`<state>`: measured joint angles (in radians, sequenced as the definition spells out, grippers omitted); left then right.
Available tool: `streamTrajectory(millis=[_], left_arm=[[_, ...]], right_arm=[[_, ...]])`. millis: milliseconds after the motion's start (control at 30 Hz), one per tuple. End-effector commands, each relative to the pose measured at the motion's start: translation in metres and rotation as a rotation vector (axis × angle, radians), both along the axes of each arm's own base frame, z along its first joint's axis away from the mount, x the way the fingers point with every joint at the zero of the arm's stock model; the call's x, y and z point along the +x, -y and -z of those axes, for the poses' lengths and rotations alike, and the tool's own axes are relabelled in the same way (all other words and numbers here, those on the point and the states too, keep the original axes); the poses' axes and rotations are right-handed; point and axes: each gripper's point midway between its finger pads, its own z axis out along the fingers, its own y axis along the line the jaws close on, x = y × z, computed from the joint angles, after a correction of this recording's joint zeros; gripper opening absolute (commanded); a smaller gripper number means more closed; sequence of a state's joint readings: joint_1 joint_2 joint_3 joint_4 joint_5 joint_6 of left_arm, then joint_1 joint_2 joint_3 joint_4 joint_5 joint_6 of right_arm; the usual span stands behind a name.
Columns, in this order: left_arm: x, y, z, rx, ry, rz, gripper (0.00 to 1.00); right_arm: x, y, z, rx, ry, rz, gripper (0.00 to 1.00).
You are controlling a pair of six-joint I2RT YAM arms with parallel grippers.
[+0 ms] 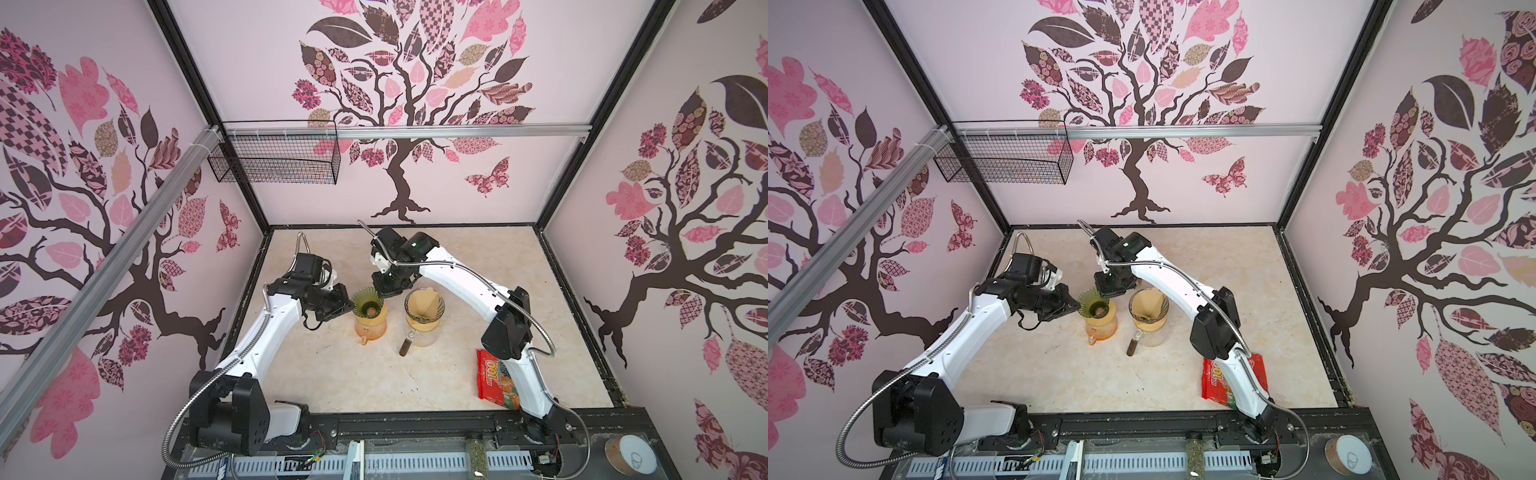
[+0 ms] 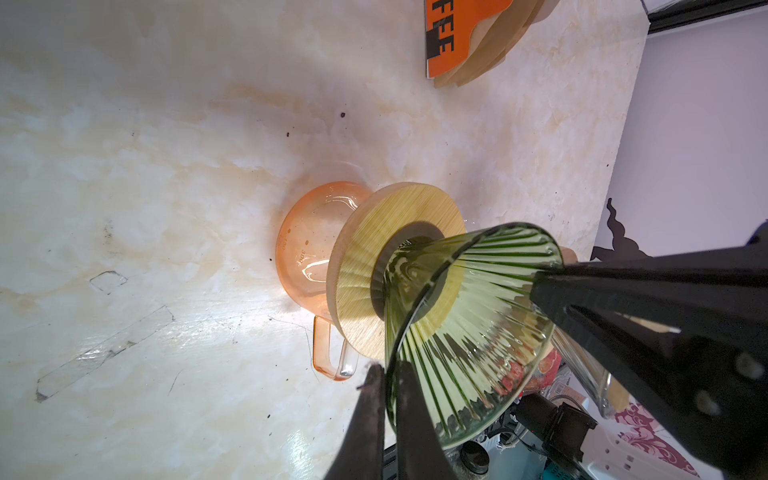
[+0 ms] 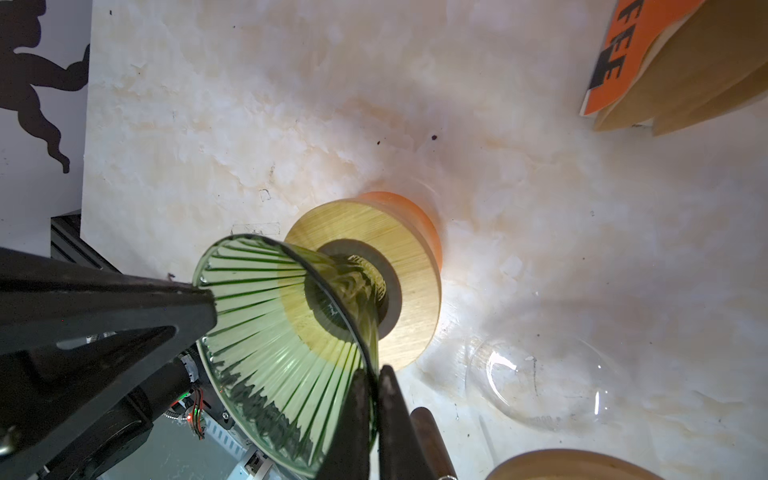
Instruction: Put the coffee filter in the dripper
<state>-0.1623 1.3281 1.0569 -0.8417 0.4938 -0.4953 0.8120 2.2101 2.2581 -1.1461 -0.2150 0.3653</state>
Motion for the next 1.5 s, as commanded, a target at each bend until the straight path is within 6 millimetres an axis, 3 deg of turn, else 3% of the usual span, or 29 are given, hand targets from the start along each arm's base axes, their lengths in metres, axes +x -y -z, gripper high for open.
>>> streamTrajectory(millis=[0, 600, 1033, 1167, 1467], left_arm=[[0.012, 0.005, -0.017, -0.016, 0.062, 0.024, 0.08], [0.014, 0.012, -0.018, 0.016, 0.056, 0.050, 0.00], [0.003, 0.011, 0.009, 0.057, -0.006, 0.060, 0.00], [-0.003, 0.011, 0.021, 0.059, -0.038, 0.068, 0.00], [0.004, 0.016, 0.006, 0.026, -0.011, 0.066, 0.00]], right_arm=[[0.005, 0.002, 0.006, -0.027, 0.005, -0.003, 0.06], [-0.002, 0.007, 0.027, -0.041, -0.027, -0.009, 0.02], [-0.009, 0.012, 0.043, -0.052, -0.052, -0.009, 0.02], [-0.009, 0.012, 0.039, -0.040, -0.054, -0.006, 0.02], [0.002, 0.020, 0.024, -0.027, -0.028, 0.020, 0.04]])
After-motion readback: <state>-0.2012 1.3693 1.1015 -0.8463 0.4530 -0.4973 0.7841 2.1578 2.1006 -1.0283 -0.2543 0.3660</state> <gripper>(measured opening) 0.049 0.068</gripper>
